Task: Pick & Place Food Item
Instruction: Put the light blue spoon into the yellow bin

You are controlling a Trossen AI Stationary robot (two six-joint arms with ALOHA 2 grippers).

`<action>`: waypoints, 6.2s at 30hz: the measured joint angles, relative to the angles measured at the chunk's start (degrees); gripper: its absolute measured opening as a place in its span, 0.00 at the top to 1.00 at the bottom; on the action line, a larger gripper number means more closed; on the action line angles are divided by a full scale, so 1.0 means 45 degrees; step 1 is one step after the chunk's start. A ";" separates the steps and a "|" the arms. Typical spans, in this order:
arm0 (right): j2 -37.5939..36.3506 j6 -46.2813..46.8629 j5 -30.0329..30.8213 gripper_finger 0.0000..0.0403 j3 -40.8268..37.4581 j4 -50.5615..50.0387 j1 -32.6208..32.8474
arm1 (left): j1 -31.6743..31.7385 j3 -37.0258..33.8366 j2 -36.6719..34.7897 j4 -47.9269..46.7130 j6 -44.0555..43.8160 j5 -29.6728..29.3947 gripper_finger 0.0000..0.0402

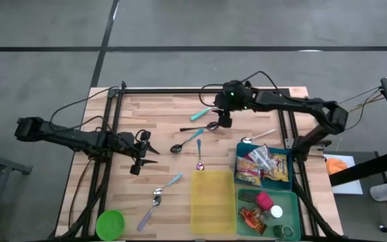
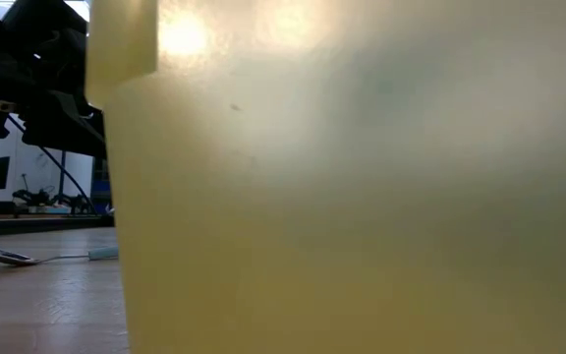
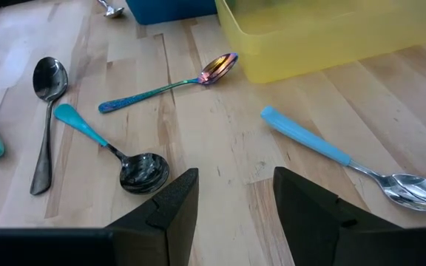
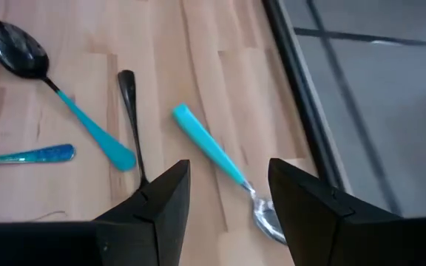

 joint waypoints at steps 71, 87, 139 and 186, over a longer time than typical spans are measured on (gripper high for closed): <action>0.8092 0.5515 0.1484 0.55 0.8742 -0.8935 -0.0629 | 0.0000 0.0000 0.0000 -0.1347 0.0024 -0.0039 0.57; 0.7241 0.8745 0.4632 0.55 0.8498 -0.8133 0.1433 | -0.0010 0.0000 0.0005 -0.2237 0.0029 0.0199 0.57; 0.7088 1.1812 0.7479 0.55 0.3284 0.0490 0.1147 | 0.0000 -0.0005 0.0000 -0.2293 -0.0005 0.0194 0.57; 0.6331 1.2446 0.2238 0.55 0.4104 -0.4513 0.1113 | -0.0005 -0.0003 0.0005 -0.2293 -0.0012 0.0194 0.57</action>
